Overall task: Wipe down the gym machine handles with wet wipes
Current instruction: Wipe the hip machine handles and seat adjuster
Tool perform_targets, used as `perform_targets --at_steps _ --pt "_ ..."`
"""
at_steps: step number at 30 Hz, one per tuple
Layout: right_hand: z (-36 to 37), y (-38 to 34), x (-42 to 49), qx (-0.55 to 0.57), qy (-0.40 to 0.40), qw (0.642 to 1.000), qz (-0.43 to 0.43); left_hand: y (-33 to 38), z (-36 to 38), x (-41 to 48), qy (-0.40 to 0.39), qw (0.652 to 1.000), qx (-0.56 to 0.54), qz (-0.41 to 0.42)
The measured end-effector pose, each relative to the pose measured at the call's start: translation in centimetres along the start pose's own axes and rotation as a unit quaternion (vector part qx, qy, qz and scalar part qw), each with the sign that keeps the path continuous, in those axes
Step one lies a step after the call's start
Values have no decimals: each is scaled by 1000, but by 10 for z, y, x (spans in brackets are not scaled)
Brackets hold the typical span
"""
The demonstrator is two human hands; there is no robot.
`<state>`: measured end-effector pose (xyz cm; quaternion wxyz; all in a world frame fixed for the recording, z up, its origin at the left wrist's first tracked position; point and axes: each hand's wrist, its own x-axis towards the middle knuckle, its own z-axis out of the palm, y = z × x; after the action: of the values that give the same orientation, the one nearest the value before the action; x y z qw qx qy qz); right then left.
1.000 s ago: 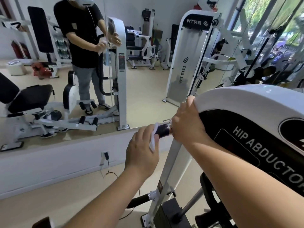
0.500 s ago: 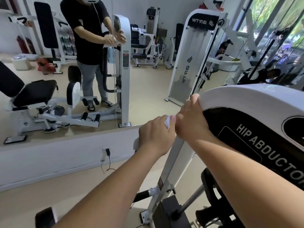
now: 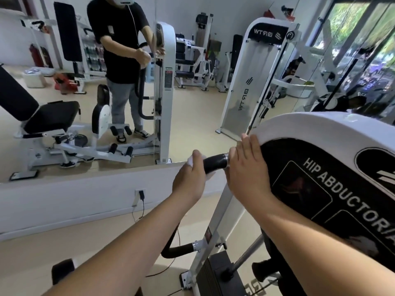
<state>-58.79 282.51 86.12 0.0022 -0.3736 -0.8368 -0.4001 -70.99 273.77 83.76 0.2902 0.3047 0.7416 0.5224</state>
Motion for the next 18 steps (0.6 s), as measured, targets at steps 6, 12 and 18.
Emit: perform_targets --at_steps 6,12,18 --pt "20 -16 5 16 51 997 51 -44 19 6 98 980 18 173" --pt "25 -21 6 37 47 995 73 -113 19 4 56 973 -169 -144" --pt "28 -21 8 42 78 994 67 -41 10 18 24 983 -172 -62"
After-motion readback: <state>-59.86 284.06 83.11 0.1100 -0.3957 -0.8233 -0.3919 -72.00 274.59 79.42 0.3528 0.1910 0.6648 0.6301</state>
